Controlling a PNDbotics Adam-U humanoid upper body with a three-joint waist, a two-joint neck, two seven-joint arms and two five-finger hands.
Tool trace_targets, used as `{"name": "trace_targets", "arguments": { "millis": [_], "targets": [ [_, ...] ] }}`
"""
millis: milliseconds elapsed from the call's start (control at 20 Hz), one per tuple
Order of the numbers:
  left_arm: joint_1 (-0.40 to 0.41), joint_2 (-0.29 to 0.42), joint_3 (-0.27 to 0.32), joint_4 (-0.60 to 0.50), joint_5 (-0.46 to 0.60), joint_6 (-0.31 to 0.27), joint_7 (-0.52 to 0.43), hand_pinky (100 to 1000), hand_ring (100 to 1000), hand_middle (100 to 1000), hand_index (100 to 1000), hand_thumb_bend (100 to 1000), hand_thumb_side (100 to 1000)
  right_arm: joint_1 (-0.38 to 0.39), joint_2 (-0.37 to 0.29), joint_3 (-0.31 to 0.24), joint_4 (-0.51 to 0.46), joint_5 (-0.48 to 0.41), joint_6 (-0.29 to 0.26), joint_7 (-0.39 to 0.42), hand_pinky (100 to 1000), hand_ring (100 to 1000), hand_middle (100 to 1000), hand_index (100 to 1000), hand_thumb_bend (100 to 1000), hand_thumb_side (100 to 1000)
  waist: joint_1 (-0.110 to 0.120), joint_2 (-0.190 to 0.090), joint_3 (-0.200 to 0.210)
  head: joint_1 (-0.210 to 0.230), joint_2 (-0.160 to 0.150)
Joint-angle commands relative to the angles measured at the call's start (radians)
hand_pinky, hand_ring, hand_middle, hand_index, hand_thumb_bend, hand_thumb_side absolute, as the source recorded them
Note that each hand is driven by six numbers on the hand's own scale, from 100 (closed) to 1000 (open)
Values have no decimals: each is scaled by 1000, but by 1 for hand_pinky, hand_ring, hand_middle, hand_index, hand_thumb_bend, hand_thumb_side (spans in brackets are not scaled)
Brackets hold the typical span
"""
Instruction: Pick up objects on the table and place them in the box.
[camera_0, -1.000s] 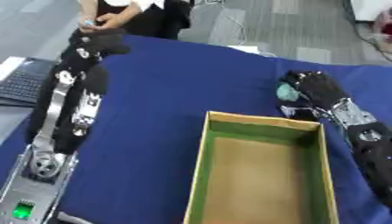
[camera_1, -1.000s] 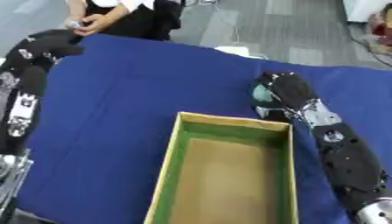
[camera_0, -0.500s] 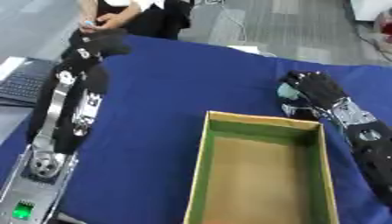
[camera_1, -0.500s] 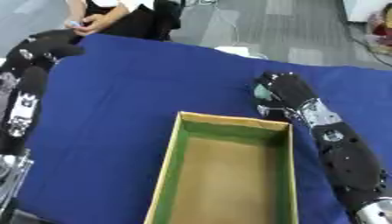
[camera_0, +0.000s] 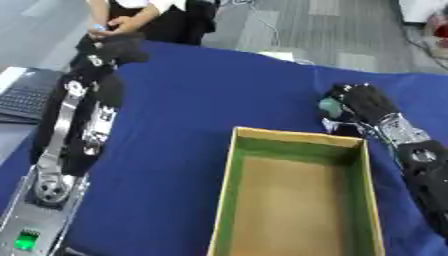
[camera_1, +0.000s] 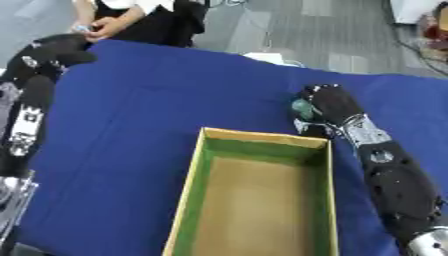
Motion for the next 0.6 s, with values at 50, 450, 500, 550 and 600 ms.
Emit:
{"name": "trace_targets", "arguments": {
  "millis": [50,450,500,550,600],
  "targets": [
    [-7,18,5,-21,3,-2,-2,843,721,829,863,286,907,-7,-18,-5,-1,-10,28,5,100,349,541,755,232,631,6,-17,-1,8,-1],
    [-7,17,6,-21,4,-2,-1,844,721,829,863,286,906,1,-17,-7,10,-77,51,27,100,278,473,746,194,563,8,-19,-3,11,-1],
    [-7,17,6,-21,4,-2,-1,844,721,829,863,286,906,2,-18,-6,10,-80,51,28,100,271,470,749,191,559,8,-19,-3,11,-1],
    [-6,17,6,-21,4,-2,-1,844,721,829,863,286,905,3,-18,-7,11,-86,51,31,100,292,510,791,183,513,9,-20,-3,11,0],
    [-6,17,6,-21,4,-2,-1,844,721,829,863,286,905,5,-19,-7,15,-93,51,37,100,300,525,802,184,515,10,-20,-4,12,1]
  ]
}}
